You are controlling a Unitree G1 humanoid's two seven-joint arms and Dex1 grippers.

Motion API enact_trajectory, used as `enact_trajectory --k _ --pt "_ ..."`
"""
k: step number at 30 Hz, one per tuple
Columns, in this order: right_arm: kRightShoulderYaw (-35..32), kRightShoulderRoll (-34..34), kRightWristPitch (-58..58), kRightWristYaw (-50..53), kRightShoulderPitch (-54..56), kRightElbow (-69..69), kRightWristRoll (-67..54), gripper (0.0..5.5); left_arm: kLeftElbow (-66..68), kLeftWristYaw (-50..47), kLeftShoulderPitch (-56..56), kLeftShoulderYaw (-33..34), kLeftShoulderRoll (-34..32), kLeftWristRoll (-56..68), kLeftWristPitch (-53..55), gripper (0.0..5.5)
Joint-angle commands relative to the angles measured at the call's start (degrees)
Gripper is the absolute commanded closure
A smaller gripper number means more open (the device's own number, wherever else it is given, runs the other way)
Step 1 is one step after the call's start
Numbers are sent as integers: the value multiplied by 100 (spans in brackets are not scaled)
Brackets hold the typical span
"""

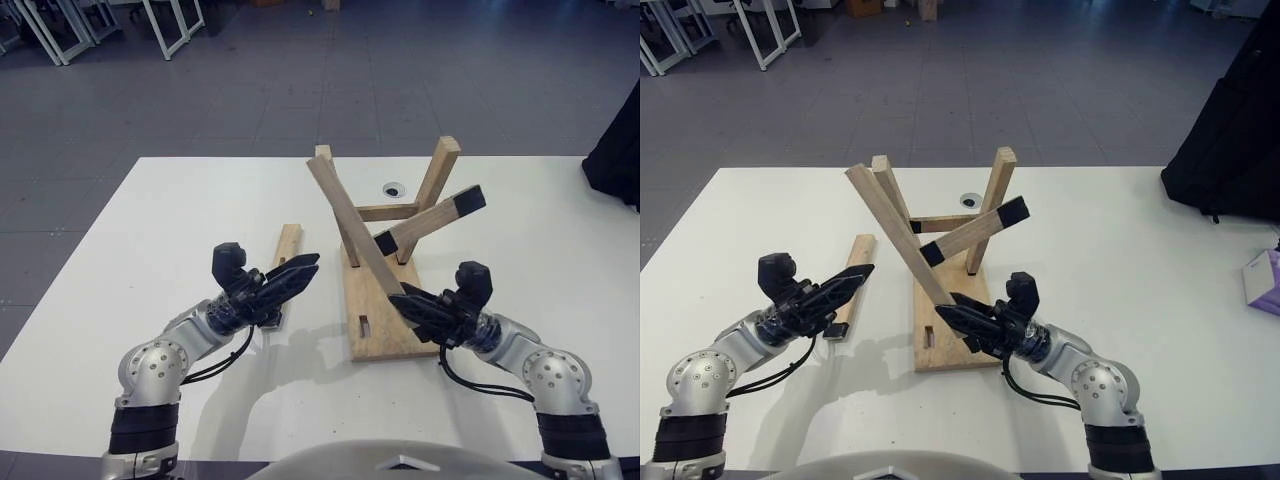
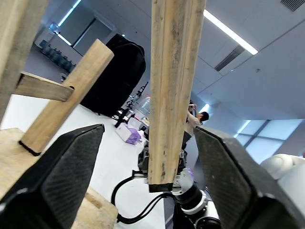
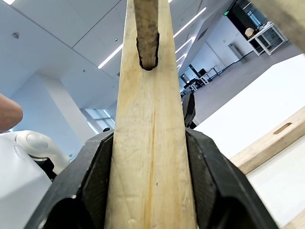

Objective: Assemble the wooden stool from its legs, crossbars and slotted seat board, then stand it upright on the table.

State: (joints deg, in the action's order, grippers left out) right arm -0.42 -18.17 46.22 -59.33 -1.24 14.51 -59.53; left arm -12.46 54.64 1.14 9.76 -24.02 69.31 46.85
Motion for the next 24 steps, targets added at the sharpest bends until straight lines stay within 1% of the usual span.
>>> enact_trajectory --k 1,6,12,21,23,24 --pt "284 65 -128 -111 219 -119 237 350 -88 -147 -207 -38 1 215 268 142" --pt "531 51 -352 -185 227 -162 561 350 -35 -451 -318 55 32 614 568 72" --pt "770 65 -552 -232 238 -198 859 350 -7 -708 -425 135 107 708 553 70" --pt "820 2 -457 -216 232 -213 831 350 -107 -588 -381 72 137 423 387 70" --pt "839 -25 -458 -181 235 -254 891 350 -130 -567 -356 76 137 413 385 95" --pt "852 -37 -471 -174 238 -292 930 350 -151 -561 -342 85 144 425 389 118"
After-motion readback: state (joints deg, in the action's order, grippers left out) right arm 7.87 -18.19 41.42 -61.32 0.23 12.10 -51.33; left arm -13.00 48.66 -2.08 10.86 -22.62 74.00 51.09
